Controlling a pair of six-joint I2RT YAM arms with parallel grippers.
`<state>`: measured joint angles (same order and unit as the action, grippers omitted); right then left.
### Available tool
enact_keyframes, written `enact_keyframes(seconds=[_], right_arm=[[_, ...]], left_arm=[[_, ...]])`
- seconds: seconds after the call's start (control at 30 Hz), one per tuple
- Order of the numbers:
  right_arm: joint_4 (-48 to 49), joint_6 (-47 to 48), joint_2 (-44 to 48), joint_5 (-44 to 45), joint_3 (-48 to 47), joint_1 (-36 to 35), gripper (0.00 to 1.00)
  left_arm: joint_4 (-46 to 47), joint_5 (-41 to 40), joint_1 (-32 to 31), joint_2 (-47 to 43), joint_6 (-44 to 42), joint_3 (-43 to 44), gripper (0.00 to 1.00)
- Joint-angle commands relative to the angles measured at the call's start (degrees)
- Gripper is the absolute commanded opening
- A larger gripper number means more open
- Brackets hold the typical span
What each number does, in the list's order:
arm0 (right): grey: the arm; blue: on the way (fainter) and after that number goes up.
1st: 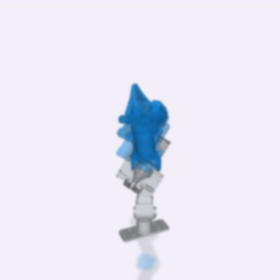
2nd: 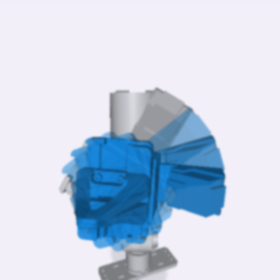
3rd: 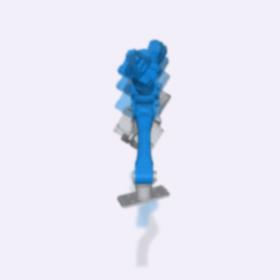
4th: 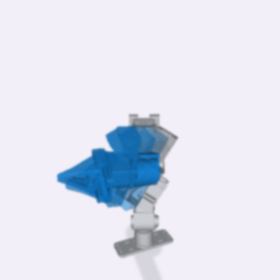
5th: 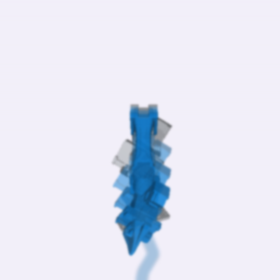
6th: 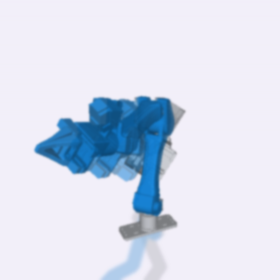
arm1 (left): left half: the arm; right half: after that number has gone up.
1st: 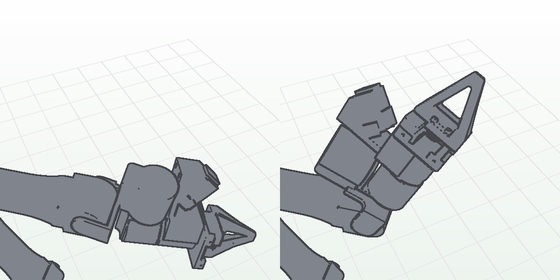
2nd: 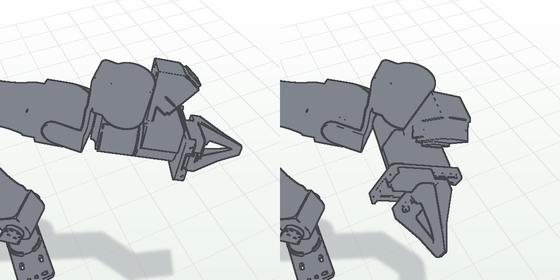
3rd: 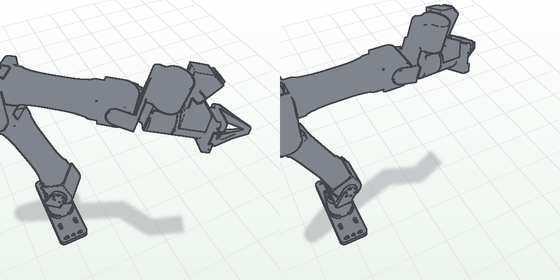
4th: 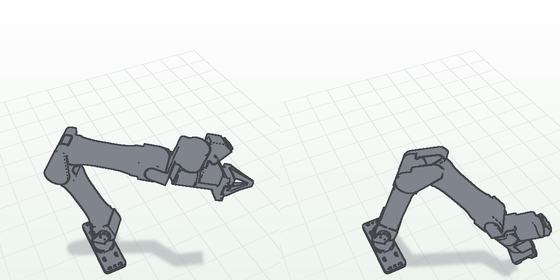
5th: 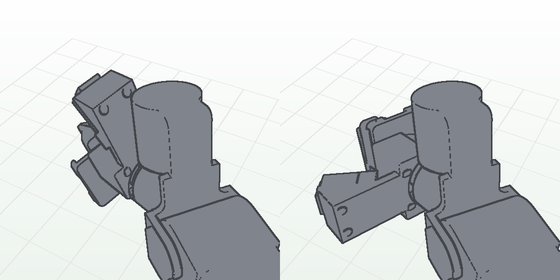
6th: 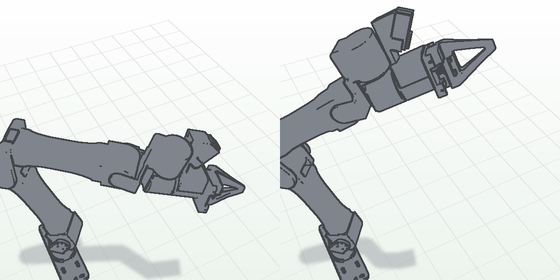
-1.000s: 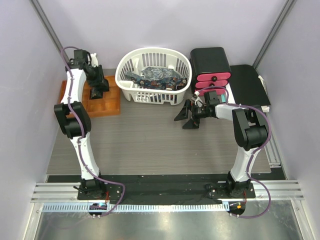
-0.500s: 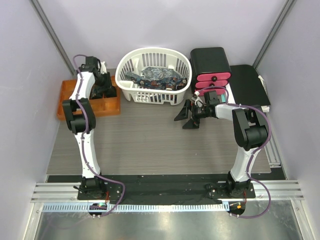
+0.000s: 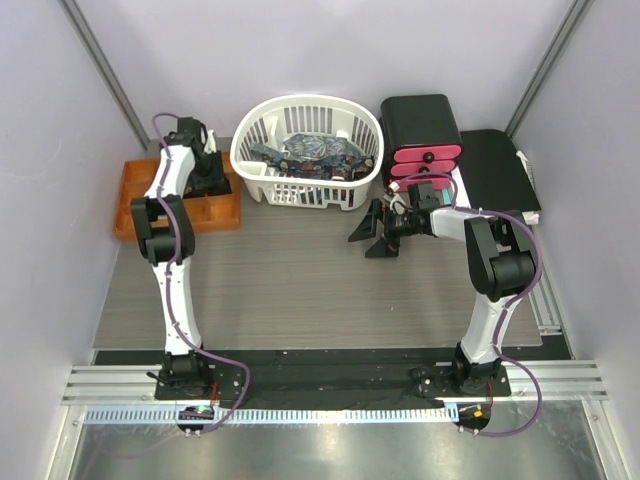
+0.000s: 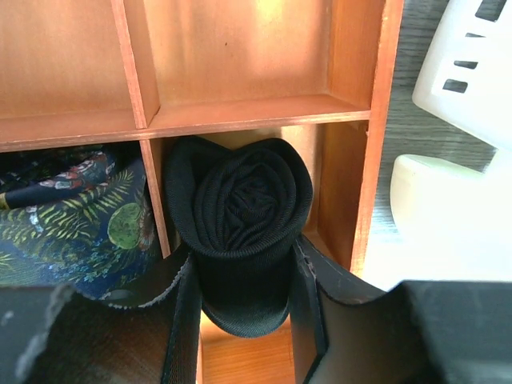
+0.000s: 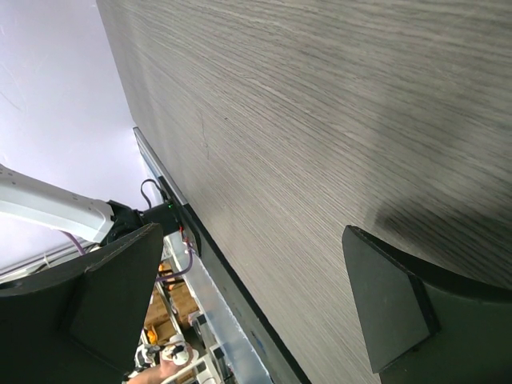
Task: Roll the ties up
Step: Place the tie in the storage box, then reset both arms
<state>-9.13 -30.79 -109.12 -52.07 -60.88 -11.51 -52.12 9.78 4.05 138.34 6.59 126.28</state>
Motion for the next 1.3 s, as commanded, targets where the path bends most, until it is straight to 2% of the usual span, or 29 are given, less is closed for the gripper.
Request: enact_keyframes(seconds=[0.0,0.07,0.1,0.2,0.5,0.57,0.67,0.8,1.0,1.07,1.13,1.17,1.27], right_arm=[[0.2,-0.7,1.1,0.5,-0.6,0.1,1.00],[0.1,-0.5,1.2,0.6,-0.6,0.1,1.00],[0.1,-0.6,1.2,0.6,-0.6,0.1,1.00],[0.1,-0.6,1.3,0.7,-0.6,0.1,1.00],[0.2,-0.7,1.4,0.6,-0.7,0.1,1.00],[0.1,-0.6,1.5,0.6,-0.7,0.2,1.00],[0.1,-0.7,1.6,0.7,-0.8,0.1,1.00],[0.1,-0.6,2.2,0.7,-0.9,0.1,1.00],[0.1,-0.1,3.8,0.7,-1.2,0.2,1.00],[-0.2,0.5,4.1,0.9,-1.6,0.2,1.00],[-1.0,1.1,4.7,1.2,-2.3,0.4,1.00],[-1.3,1.7,5.0,1.4,-3.1,0.7,1.00],[-3.8,4.1,6.7,2.2,-4.7,2.0,1.00]], left_arm=[[0.9,-2.2,-0.7,1.0,-1.8,2.8,0.31],[0.6,-2.7,-0.9,1.1,-2.1,3.7,0.38],[0.7,-2.7,-0.8,1.1,-2.1,3.9,0.46],[1.1,-2.9,-0.9,0.2,-2.4,4.1,0.57],[1.7,-2.9,-1.2,-3.4,-2.6,4.8,0.62],[1.8,-3.4,-1.3,-4.0,-2.6,5.1,0.65],[1.5,-3.8,-1.3,-5.2,-2.6,5.6,0.76],[1.2,-5.5,-1.3,-6.4,-3.0,5.5,0.79],[3.5,-9.0,-1.3,-12.3,-4.8,1.9,0.83],[4.0,-11.3,-1.3,-15.0,-5.9,0.9,0.89],[3.4,-12.2,-1.3,-16.8,-6.2,0.4,0.90],[3.2,-12.5,-1.2,-18.6,-6.3,0.1,0.98],[1.1,-12.0,-1.2,-23.3,-8.5,-1.8,1.00]])
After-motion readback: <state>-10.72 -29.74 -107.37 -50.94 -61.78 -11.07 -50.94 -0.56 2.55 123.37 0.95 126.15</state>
